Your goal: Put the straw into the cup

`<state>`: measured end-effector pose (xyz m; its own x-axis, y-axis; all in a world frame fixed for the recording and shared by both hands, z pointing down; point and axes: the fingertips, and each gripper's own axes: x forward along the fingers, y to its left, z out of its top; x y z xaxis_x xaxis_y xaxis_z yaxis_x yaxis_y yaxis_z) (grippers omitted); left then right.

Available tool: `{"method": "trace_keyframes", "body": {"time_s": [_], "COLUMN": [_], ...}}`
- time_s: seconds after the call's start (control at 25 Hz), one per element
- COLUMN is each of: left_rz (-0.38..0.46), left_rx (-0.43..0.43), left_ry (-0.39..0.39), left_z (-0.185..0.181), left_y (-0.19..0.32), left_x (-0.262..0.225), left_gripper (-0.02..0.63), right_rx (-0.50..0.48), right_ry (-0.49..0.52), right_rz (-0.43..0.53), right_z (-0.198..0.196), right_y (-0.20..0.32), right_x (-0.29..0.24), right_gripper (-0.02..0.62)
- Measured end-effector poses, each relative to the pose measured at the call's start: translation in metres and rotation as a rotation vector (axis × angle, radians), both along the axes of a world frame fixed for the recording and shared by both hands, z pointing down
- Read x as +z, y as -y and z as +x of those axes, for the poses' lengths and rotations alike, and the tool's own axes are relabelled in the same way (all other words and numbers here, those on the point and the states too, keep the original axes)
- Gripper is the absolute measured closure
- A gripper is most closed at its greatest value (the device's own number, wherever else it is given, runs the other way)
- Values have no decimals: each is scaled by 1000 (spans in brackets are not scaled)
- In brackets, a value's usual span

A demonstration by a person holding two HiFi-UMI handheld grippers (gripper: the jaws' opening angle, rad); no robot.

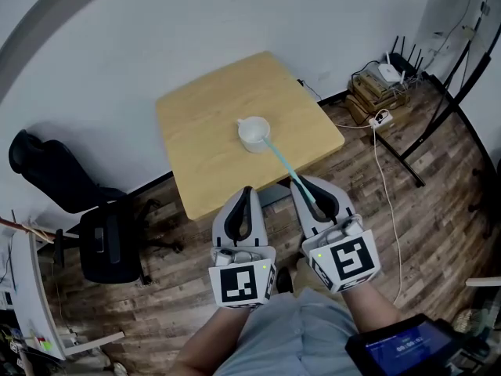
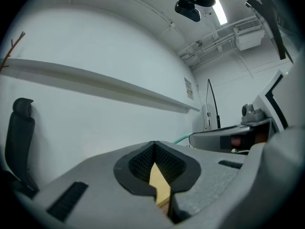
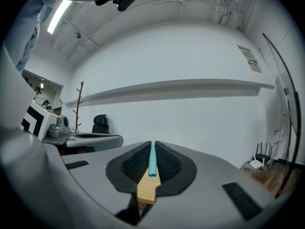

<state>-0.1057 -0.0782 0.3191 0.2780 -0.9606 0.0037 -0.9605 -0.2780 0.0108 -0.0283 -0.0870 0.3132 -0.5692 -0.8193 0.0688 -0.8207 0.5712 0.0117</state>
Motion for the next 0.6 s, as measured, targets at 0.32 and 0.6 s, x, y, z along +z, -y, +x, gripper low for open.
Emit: {"method": "trace_keyframes", "body": {"time_s": [0.32, 0.6], "left_rz": [-51, -58], "left_rx": [-24, -96], "left_ry": [22, 44], "left_z": [18, 30], "left_y": [66, 128], "left_x": [21, 19], "left_gripper": [609, 609], "right_rx": [-38, -129], "right_ry": [35, 71], "right_rz": [-62, -80], "right_z": [14, 22], "right_y": [66, 127], "right_x": [25, 29], "right_gripper": [574, 574]}}
